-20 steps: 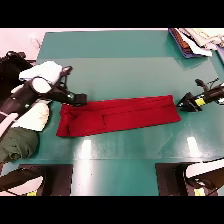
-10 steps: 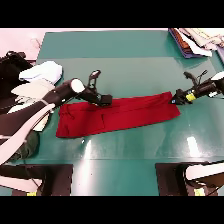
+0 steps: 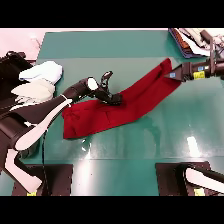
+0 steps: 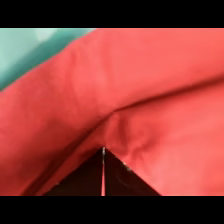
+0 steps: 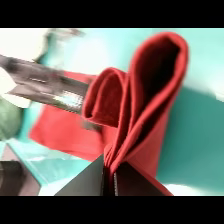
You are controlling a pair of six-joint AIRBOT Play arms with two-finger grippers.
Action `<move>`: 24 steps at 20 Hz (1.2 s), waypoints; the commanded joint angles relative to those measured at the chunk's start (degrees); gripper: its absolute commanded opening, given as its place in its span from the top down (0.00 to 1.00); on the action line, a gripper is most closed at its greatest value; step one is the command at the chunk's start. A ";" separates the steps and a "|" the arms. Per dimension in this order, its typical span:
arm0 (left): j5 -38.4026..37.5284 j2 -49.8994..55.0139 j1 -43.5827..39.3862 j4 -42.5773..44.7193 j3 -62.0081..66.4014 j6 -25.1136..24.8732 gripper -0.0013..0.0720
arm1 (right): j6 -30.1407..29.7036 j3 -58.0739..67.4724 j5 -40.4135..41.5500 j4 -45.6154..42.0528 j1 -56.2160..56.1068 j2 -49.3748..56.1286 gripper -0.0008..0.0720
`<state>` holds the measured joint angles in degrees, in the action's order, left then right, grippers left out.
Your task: Fold the shirts.
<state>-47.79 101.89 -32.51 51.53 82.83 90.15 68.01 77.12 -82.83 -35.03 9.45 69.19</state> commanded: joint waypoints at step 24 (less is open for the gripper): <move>-17.75 -32.48 27.71 17.55 9.94 -2.14 0.95 | 7.04 3.67 31.08 -7.45 -44.24 11.13 0.52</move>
<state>-62.96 70.83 -5.65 68.34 92.71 88.64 72.95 84.73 -49.28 -36.38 -38.41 82.28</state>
